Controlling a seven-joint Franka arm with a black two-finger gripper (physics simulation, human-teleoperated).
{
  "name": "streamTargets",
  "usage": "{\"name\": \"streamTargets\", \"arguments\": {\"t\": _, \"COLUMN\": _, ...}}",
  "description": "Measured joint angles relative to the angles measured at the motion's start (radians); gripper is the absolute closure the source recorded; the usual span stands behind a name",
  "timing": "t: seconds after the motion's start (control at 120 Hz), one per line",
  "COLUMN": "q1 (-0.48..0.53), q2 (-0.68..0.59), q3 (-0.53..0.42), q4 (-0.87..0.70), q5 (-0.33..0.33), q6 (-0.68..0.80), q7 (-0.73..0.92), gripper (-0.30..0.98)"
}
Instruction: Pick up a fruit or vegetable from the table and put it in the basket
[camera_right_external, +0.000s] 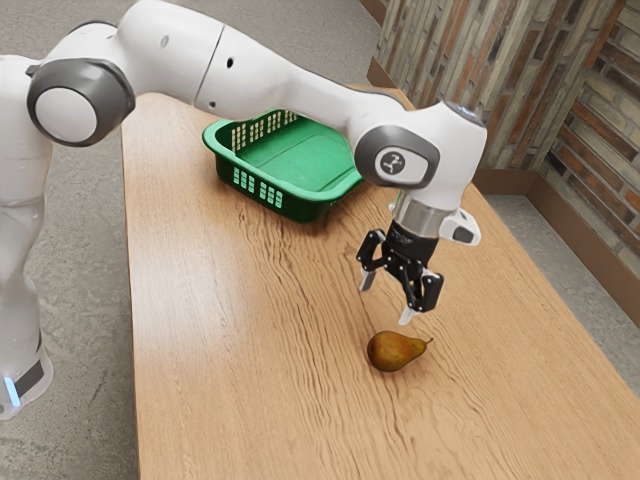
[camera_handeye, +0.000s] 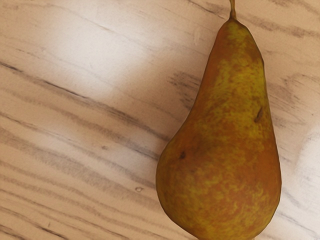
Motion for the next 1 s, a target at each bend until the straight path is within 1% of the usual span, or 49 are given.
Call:
{"name": "streamTargets", "arguments": {"t": 0.283, "q1": -0.001, "q2": 0.026, "q3": -0.02, "q4": 0.001, "q5": -0.002, "q6": 0.002, "q7": 0.054, "gripper": 0.0}}
{"name": "streamTargets", "arguments": {"t": 0.55, "q1": 0.023, "q2": 0.034, "q3": -0.021, "q4": 0.006, "q5": -0.009, "q6": 0.016, "q7": -0.13, "gripper": 0.0}}
{"name": "streamTargets", "arguments": {"t": 0.6, "q1": 0.028, "q2": 0.03, "q3": -0.022, "q4": 0.006, "q5": -0.004, "q6": 0.015, "q7": -0.143, "gripper": 0.0}}
{"name": "streamTargets", "arguments": {"t": 0.817, "q1": 0.047, "q2": 0.024, "q3": -0.019, "q4": 0.011, "q5": 0.014, "q6": -0.001, "q7": 0.016, "gripper": 0.0}}
{"name": "streamTargets", "arguments": {"t": 1.0, "q1": 0.046, "q2": 0.029, "q3": -0.031, "q4": 0.016, "q5": 0.016, "q6": -0.002, "q7": 0.203, "gripper": 0.0}}
